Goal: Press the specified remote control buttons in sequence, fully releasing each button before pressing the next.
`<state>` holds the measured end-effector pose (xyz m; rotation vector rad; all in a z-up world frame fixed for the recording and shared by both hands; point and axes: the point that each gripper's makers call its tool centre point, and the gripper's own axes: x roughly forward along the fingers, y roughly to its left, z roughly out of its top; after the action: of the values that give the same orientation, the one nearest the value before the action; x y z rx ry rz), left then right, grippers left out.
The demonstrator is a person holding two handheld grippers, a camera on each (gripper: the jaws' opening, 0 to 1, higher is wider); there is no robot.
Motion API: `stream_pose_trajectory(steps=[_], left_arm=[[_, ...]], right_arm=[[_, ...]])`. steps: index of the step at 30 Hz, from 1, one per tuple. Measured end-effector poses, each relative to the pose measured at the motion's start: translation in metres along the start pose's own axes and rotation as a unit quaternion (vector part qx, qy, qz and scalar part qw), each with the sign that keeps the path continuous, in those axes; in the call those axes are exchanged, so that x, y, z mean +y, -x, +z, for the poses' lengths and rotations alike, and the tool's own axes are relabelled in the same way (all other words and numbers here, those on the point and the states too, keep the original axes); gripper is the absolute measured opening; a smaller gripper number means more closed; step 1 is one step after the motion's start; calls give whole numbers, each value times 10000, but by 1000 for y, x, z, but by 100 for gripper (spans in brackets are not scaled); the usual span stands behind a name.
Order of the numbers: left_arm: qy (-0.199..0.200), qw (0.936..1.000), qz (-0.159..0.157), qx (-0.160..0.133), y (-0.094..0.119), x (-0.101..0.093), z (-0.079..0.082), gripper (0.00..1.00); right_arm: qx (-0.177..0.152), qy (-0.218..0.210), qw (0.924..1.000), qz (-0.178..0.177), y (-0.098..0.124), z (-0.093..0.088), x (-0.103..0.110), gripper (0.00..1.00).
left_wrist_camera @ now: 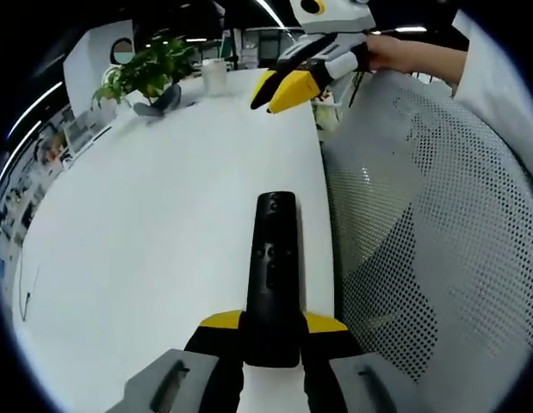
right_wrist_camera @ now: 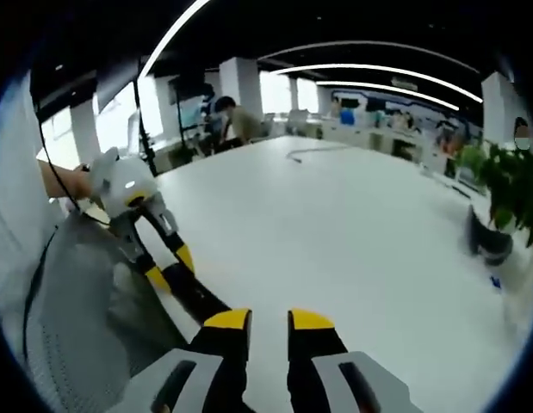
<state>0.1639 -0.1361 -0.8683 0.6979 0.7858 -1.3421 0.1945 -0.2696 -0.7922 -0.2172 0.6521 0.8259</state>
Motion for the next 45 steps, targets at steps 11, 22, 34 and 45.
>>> stream_pose_trajectory(steps=[11,22,34,45], left_arm=[[76,9997,-9,-211,1,-2,-1,27],[99,9998,10,-172,2,-1,-2,24],[14,9999,-41,-123,2,-1,-2,24],[-63,9999,-83,-17,2,-1,-3,24]], right_arm=[[416,280,9966,650,-21,-6,18,3],[1180,899,9821,1162,-44,-28,38,0],[1581,1542,9662,1329,-56,-39,46,0],[2175,2473,9340,1385,-60,-44,48,0]])
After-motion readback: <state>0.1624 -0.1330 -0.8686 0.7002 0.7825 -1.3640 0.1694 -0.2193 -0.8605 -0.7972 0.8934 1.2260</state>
